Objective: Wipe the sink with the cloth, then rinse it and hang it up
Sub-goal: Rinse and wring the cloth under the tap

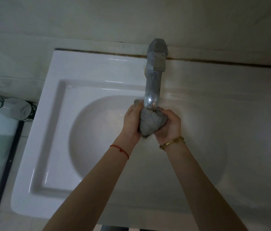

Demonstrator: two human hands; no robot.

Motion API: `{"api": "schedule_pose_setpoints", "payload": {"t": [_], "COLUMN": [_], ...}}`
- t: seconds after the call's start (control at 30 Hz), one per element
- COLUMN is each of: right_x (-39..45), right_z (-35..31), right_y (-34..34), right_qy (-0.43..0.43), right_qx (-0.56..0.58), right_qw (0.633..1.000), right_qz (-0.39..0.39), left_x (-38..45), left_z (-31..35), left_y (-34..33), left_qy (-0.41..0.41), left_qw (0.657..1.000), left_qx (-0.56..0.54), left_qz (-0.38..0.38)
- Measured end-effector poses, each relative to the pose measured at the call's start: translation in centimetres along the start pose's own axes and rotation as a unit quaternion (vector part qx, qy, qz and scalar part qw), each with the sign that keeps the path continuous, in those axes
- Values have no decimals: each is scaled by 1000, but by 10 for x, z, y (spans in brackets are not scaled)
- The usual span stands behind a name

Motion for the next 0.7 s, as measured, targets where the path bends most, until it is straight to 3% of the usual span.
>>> {"api": "schedule_pose_setpoints", "payload": {"t": [0.1, 0.17, 0.2, 0.27, 0.3, 0.33, 0.53, 0.6, 0.7], "right_x": [-4, -3, -3, -7, -11, -14, -4, -3, -8], "right_z": [3, 11, 13, 12, 9, 7, 5, -1, -9], "right_y": [-3, -7, -9, -12, -14, -17, -14, -16, -21], "right_qy": [-61, -50, -10, 81, 122, 143, 174, 214, 301], "right_qx": [18, -22, -109, -329, -391, -403, -401, -408, -425], "right_qw": [997, 998, 992, 929, 894, 882, 864, 853, 820], "right_qz": [-31, 21, 59, 149, 183, 198, 250, 245, 236], "left_x": [-11, -21, -24, -26, -25, -22, -3, 1, 4], "left_z": [9, 12, 12, 12, 12, 12, 11, 14, 14], "left_y": [10, 8, 5, 0, -2, -2, -2, -1, 0], "left_qy": [-194, -307, -336, -357, -359, -356, -318, -273, -134], "left_qw": [977, 937, 921, 904, 902, 903, 914, 926, 961], "left_qx": [85, 166, 199, 235, 238, 236, 231, 229, 153], "left_qz": [-11, -5, 6, 29, 39, 50, 101, 127, 188]}}
Point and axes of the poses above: each hand's wrist, its own x-axis towards the middle knuckle, its own y-axis out of the back of the hand, z = x × y, the point moved 5 cm from there along x, towards the middle knuckle, and after that the axes turned 6 degrees about z, right-handed, at the moved point
